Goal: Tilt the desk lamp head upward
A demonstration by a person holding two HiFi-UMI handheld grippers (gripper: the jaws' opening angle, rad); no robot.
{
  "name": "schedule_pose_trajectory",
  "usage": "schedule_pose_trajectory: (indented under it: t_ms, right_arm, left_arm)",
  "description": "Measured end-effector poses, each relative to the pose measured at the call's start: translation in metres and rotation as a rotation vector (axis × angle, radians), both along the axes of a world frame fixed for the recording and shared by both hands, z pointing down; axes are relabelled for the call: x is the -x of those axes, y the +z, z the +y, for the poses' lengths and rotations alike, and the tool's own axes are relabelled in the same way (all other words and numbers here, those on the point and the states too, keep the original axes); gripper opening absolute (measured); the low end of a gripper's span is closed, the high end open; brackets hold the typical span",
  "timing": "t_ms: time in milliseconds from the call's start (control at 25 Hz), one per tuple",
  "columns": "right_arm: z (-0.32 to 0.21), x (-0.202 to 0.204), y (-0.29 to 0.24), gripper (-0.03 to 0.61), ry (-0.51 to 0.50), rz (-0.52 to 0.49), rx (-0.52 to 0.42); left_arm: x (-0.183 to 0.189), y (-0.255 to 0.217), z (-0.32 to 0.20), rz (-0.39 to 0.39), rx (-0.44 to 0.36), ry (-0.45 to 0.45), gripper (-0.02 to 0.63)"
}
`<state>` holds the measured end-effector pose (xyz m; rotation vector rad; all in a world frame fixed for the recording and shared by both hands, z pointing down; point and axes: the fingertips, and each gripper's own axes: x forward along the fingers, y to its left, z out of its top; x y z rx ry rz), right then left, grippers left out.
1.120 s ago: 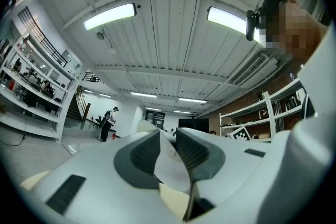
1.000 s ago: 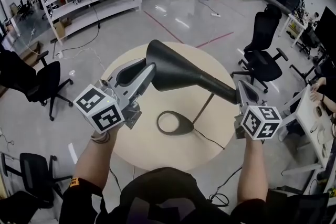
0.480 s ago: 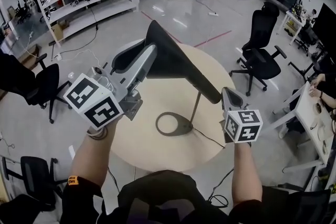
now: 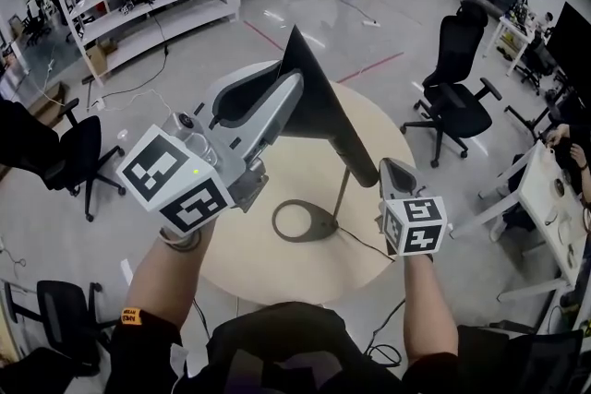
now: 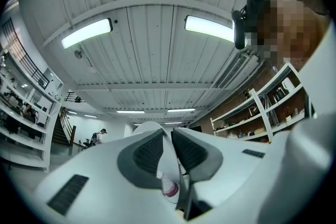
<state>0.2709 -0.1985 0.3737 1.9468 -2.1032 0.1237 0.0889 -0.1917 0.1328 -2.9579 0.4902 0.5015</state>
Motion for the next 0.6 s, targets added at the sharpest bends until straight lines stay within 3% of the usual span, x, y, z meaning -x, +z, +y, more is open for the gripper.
schedule_pose_trajectory:
  t_ms: [360,600]
  right_arm:
    - [-0.005,-0.003,-0.004,0.009,0.017,0.025,0.006]
    - [0.014,0.009,-0.028,0.009,0.092,0.015,-0.083]
  left_arm:
    - [0.003,-0.002,0.003,-0.01,-0.06,-0.016,0.11]
    - [0.059,0.003,0.009,0.06,-0.071,-0.103,0.11]
